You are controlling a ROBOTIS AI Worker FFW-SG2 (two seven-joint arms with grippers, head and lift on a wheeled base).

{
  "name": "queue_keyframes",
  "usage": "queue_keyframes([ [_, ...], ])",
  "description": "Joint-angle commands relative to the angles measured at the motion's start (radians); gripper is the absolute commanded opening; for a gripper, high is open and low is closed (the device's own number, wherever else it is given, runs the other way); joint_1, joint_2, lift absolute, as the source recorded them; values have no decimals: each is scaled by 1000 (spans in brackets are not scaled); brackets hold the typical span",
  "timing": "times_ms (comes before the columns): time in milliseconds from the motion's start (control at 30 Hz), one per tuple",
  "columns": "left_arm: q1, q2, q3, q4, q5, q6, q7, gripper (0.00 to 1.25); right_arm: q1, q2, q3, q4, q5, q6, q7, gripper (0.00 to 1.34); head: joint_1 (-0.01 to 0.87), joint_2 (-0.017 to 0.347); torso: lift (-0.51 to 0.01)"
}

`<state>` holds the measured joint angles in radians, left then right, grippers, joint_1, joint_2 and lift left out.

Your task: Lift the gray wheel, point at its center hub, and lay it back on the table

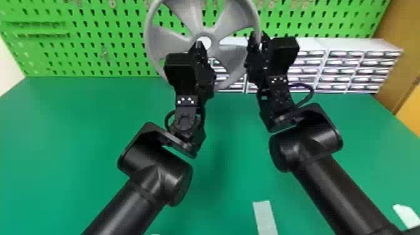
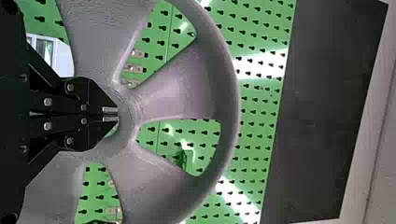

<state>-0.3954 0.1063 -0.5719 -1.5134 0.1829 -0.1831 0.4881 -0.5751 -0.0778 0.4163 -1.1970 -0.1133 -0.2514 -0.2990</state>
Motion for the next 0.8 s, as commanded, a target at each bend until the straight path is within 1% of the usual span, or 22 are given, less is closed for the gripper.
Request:
queue_keyframes([
  [0, 41, 3, 1, -59, -26, 8, 14, 106, 1, 0, -1, 1, 6, 9, -2, 172, 692, 48, -96],
  [133, 81, 6, 7, -120, -57, 33, 23, 106, 3, -2, -2, 5, 11, 15, -3, 172, 692, 48, -96],
  [333, 145, 27, 15, -223, -85, 65, 46, 106, 3, -2, -5, 10, 15, 21, -6, 172, 692, 48, -96],
  [567, 254, 50, 37, -367, -91, 126, 57, 107, 0, -2, -8, 17, 21, 23, -9, 172, 692, 48, -96],
  [767, 322, 70, 35, -442, -108, 180, 90, 107, 0, -5, -14, 17, 24, 23, -9, 172, 692, 48, -96],
])
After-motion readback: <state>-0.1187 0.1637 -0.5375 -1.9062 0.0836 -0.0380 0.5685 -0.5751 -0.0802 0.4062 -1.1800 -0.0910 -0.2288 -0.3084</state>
